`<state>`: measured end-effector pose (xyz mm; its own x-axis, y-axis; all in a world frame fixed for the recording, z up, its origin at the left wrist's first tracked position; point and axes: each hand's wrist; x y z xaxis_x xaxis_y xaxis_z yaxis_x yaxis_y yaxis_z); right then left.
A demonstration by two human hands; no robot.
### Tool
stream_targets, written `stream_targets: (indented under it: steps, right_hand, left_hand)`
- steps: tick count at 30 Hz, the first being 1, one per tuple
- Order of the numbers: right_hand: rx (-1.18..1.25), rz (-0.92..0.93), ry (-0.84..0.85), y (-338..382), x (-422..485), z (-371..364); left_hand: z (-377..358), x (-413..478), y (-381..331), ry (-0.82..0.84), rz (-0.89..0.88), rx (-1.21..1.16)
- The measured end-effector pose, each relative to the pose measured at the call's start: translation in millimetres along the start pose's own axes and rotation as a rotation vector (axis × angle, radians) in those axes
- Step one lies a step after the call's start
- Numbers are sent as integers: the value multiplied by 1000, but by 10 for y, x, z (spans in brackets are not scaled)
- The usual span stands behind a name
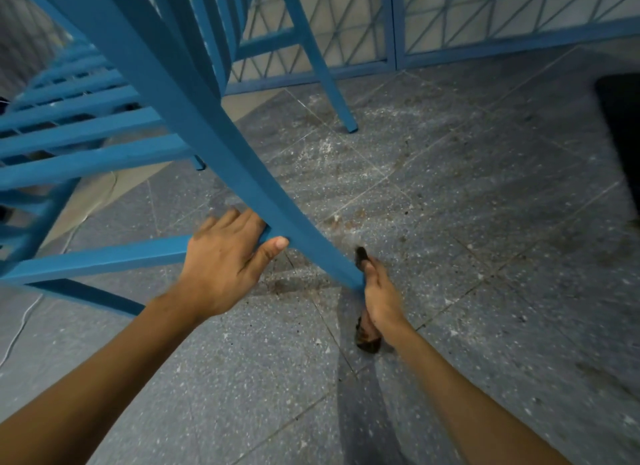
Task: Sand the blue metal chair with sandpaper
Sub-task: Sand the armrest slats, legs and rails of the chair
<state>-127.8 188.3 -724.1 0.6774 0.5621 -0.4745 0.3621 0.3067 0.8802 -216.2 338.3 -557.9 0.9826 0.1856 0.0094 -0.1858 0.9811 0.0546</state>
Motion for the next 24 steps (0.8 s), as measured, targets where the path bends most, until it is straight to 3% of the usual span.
stream_targets:
  steps: [4,10,18,24]
  right_hand:
    - [115,-53,-77,102,-1,-98]
    - [118,248,-20,440,-274,-247]
    - [-16,-39,-77,-50,-1,-48]
    - [1,28,-125,184,-149,-174]
  left_hand:
    - [11,8,14,7,9,-9]
    - [-15,6,27,2,17,3]
    - [2,5,30,-2,11,-2]
    - [-18,1,34,-27,20,18]
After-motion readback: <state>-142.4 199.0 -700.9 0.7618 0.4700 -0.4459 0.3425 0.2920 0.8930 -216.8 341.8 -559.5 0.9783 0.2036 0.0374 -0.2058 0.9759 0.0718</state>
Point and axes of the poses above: each hand's wrist, its own x-axis towards the middle knuckle, its own z-axis out of the back of the hand, y = z × x, and after that the axes turned 8 degrees about y, right-handed
